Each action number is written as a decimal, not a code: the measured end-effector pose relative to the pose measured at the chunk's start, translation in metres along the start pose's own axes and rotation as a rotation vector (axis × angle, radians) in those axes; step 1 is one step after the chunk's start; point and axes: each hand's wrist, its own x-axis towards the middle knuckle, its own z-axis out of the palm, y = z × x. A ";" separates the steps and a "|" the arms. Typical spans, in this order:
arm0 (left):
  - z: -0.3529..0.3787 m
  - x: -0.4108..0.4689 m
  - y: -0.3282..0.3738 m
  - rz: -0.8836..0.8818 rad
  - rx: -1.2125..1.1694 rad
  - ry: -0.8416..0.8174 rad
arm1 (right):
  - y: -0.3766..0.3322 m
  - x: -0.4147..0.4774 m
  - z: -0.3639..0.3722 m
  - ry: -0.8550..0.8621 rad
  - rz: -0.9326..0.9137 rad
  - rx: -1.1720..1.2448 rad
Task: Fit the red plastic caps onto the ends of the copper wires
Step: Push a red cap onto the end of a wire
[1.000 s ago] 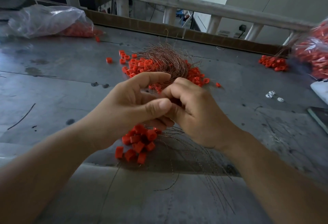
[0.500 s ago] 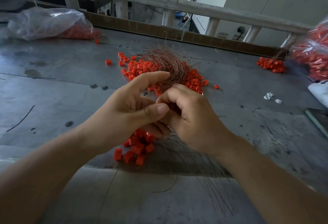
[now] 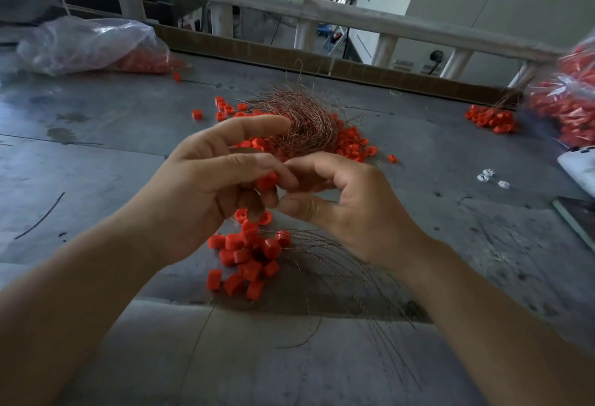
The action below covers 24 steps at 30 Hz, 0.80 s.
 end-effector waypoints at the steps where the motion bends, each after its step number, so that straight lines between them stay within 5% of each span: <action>1: -0.001 0.000 0.000 0.006 -0.017 0.000 | 0.001 0.000 0.000 0.010 -0.005 0.008; 15: 0.004 0.001 0.001 0.089 0.292 0.284 | -0.002 0.001 -0.011 0.145 0.008 -0.275; 24: -0.005 0.004 0.006 -0.017 0.450 0.314 | 0.002 -0.001 -0.012 -0.047 0.067 -0.298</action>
